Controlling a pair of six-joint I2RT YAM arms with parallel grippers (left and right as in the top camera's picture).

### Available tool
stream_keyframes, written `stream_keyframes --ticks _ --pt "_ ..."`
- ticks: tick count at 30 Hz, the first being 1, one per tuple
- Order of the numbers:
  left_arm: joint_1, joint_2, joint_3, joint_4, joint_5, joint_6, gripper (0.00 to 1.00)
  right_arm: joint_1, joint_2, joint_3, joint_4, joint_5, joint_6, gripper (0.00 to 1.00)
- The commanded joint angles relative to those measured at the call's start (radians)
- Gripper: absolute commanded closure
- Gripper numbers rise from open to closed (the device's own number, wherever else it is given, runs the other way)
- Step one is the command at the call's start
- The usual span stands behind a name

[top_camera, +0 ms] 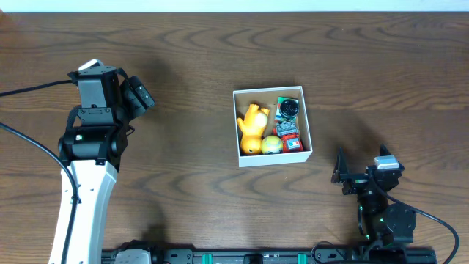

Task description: Pack container

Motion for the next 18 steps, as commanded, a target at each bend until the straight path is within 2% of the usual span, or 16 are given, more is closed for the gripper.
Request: stream_keyframes --ticks 1,7,18 --pt "0.004 0.000 0.010 -0.003 -0.005 -0.001 0.02 -0.011 -0.010 -0.007 0.003 0.008 0.018 0.01" --pt "0.005 -0.077 0.006 -0.037 -0.016 0.032 0.02 -0.011 -0.010 -0.007 0.003 0.007 0.018 0.01" --pt "0.004 -0.605 -0.028 -0.080 -0.031 0.052 0.02 -0.011 -0.010 -0.007 0.003 0.008 0.018 0.01"
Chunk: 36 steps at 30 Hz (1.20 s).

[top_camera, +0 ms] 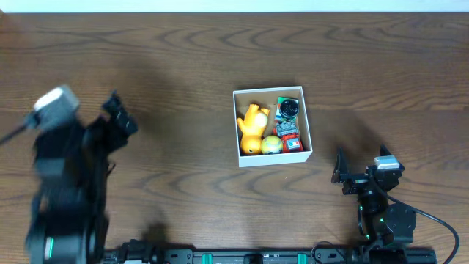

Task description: Pack container

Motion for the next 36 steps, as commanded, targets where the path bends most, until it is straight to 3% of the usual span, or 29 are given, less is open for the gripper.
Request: stream_keyframes --ticks 1,8,13,26,36 --pt "0.004 -0.159 -0.034 -0.020 -0.019 0.017 0.02 -0.010 -0.009 -0.006 0.001 0.007 0.018 0.01" --pt "0.004 -0.435 -0.139 -0.087 -0.019 0.017 0.02 -0.010 -0.009 -0.006 0.001 0.007 0.018 0.01" --pt "0.005 -0.555 -0.317 -0.071 -0.019 0.016 0.02 -0.010 -0.009 -0.006 0.001 0.007 0.018 0.01" --pt "0.004 -0.649 -0.805 0.458 -0.018 -0.079 0.02 -0.010 -0.009 -0.006 0.001 0.007 0.018 0.01" --pt "0.004 -0.721 -0.942 0.481 -0.018 -0.078 0.02 -0.010 -0.009 -0.006 0.001 0.007 0.018 0.01"
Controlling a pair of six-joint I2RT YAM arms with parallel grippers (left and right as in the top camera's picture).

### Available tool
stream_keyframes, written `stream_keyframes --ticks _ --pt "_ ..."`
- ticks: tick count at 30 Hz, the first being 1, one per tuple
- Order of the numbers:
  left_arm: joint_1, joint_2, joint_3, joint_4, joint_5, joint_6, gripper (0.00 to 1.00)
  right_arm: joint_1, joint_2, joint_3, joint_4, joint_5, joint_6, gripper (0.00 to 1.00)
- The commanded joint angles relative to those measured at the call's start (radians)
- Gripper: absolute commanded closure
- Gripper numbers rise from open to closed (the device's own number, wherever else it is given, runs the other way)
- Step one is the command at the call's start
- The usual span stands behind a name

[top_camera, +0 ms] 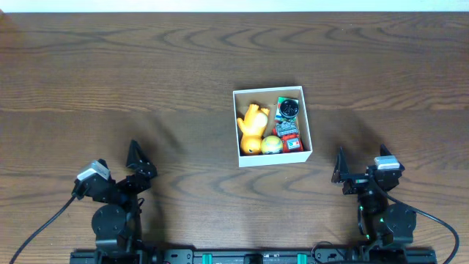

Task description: Pack container

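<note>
A white open box (308, 125) stands right of the table's middle. Inside it lie a yellow duck-shaped toy (252, 125), a yellow-green ball (271, 144), a round dark item (290, 108) and a red piece (292, 141). My left gripper (136, 158) is folded back at the near left edge, far from the box, with nothing visible in it. Just below and right of the box, my right gripper (340, 169) is parked at the near right edge, also with nothing visible in it. From above, the fingers of each look like a single dark point.
The dark wooden table (146, 66) spreads around the box. Both arm bases sit on the black rail (249, 257) along the near edge. A black cable (44, 220) loops out from the left arm.
The left arm was blurred in motion at the left side, partly raised. Now it is folded low at the near left edge. The right arm and the box's contents are unchanged.
At first the left arm reached up over the left half of the table, its gripper near the far left. Then it was drawing back in a blur. Now it sits folded at the near edge. The box held the same items throughout.
</note>
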Motion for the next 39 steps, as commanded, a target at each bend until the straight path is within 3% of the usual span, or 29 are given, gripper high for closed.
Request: stream_keyframes --ticks 1,17,27,39 --pt "0.004 -0.031 -0.020 0.013 -0.005 -0.005 0.02 -0.009 -0.007 -0.006 0.000 0.006 0.018 0.01" --pt "0.003 -0.031 -0.122 0.022 -0.002 0.004 0.02 -0.009 -0.007 -0.006 0.000 0.006 0.018 0.01" --pt "0.003 -0.031 -0.122 0.022 -0.002 0.276 0.02 -0.009 -0.007 -0.006 0.000 0.006 0.018 0.01" --pt "0.003 -0.031 -0.122 0.021 -0.002 0.280 0.02 -0.009 -0.007 -0.006 0.000 0.006 0.018 0.01"
